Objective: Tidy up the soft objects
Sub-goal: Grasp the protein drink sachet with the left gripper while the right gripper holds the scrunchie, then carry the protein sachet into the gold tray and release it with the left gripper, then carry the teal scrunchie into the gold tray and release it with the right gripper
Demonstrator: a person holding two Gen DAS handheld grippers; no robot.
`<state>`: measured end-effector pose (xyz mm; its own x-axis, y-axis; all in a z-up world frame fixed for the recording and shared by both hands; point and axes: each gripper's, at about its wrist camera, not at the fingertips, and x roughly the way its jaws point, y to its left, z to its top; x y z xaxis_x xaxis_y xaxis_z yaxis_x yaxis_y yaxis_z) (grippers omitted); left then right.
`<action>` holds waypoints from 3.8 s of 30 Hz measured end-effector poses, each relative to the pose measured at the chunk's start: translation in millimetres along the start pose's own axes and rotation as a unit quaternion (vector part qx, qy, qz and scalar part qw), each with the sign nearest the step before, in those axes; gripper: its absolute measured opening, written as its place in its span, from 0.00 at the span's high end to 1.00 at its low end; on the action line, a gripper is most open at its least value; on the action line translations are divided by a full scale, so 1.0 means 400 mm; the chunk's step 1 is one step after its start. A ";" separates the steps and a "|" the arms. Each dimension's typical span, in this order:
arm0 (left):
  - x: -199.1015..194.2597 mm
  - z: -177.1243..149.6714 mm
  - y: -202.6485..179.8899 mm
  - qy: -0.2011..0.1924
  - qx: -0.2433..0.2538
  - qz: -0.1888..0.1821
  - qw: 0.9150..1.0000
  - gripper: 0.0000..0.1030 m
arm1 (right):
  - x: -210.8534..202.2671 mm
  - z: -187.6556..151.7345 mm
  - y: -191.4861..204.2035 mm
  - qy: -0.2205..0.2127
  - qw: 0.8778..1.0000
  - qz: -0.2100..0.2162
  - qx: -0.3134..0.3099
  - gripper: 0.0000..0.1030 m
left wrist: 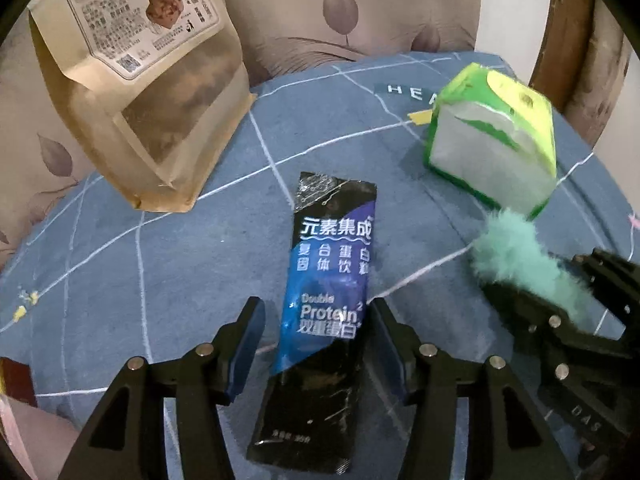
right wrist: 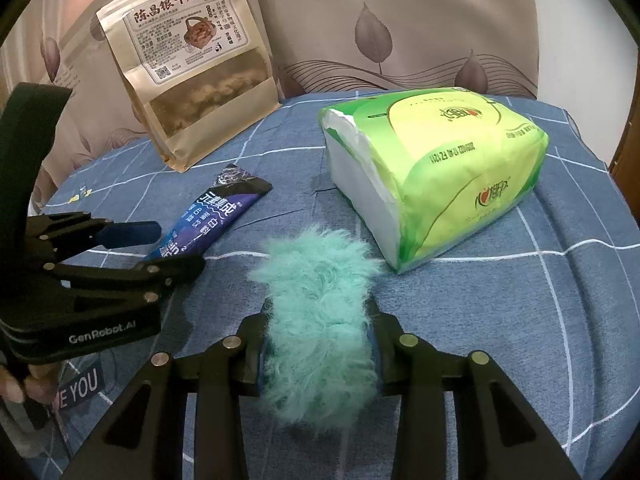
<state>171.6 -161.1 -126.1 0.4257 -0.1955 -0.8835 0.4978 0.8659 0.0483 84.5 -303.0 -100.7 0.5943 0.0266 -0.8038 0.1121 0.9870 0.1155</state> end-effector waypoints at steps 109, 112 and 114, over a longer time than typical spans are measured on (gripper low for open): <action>-0.727 -0.678 0.828 -0.077 -0.321 0.235 0.914 0.45 | -0.276 0.024 0.671 -0.046 0.958 0.179 -0.221 0.66; -0.737 -0.699 0.828 -0.079 -0.326 0.232 0.913 0.45 | -0.290 0.005 0.766 -0.042 0.945 0.210 -0.248 0.66; -0.745 -0.714 0.830 -0.081 -0.331 0.235 0.910 0.45 | -0.293 -0.006 0.829 -0.037 0.937 0.226 -0.265 0.66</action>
<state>-5.7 316.1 20.0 0.6065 0.2503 -0.7546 -0.3105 0.9483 0.0650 50.2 21.6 30.4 0.5410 0.4688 -0.6982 -0.5643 0.8180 0.1119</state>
